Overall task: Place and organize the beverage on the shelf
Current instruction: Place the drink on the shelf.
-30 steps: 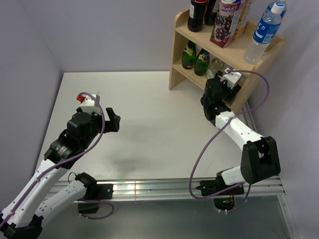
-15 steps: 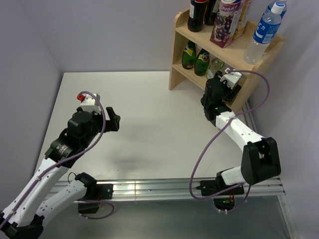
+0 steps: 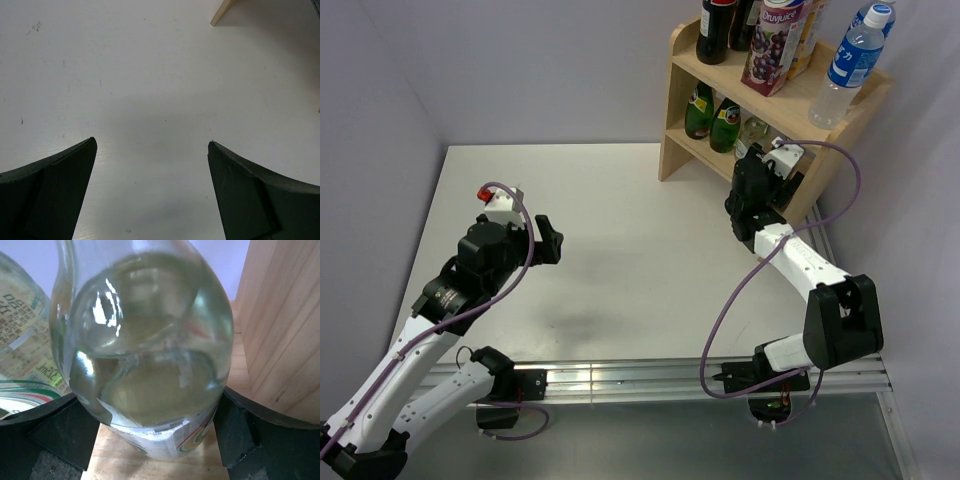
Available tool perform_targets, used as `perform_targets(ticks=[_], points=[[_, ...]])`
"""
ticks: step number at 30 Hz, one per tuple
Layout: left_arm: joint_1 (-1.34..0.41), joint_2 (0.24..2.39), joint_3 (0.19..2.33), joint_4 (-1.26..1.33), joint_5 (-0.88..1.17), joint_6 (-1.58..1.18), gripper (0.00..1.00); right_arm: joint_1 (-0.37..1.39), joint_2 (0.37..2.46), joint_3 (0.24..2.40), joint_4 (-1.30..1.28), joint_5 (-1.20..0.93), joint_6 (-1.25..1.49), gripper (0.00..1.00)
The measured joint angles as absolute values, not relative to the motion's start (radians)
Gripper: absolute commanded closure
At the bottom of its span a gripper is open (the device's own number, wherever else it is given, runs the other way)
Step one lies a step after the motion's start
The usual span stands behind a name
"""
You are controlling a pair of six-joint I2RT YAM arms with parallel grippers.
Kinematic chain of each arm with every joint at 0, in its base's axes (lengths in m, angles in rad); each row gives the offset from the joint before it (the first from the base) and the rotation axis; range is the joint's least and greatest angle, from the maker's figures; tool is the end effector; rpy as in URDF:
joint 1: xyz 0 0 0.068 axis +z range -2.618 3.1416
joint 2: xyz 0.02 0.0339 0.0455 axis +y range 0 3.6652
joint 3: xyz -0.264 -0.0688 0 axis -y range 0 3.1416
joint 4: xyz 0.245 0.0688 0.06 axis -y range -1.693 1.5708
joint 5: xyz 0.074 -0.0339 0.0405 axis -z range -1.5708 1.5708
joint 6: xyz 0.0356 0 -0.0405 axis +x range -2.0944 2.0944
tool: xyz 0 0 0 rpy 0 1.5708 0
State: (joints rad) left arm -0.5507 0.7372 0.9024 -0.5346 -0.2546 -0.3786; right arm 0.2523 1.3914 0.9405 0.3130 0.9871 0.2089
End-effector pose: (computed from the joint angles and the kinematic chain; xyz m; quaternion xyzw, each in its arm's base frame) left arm 0.1389 -0.0748 0.3513 -0.0012 0.8214 -0.1576 0.5481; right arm 0.3098 0.0492 0.3076 0.2966 0.6707 -0.2156 0.6447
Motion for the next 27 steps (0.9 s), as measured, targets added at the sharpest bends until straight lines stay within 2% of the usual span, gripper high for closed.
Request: perform_targets(ticks=[8,13,27], points=[[-0.547,0.739,0.902,-0.535,-0.249,-0.379,0.01,0.253,1.359,0.916,0.312,0.928,0.208,0.10],[-0.543,0.742,0.902,-0.534,-0.240,-0.378,0.01,0.261,1.345,0.904,0.312,0.897,0.204,0.02],[-0.543,0.744,0.896,-0.534,-0.232,-0.378,0.00,0.290,1.344,0.902,0.265,0.947,0.220,0.02]])
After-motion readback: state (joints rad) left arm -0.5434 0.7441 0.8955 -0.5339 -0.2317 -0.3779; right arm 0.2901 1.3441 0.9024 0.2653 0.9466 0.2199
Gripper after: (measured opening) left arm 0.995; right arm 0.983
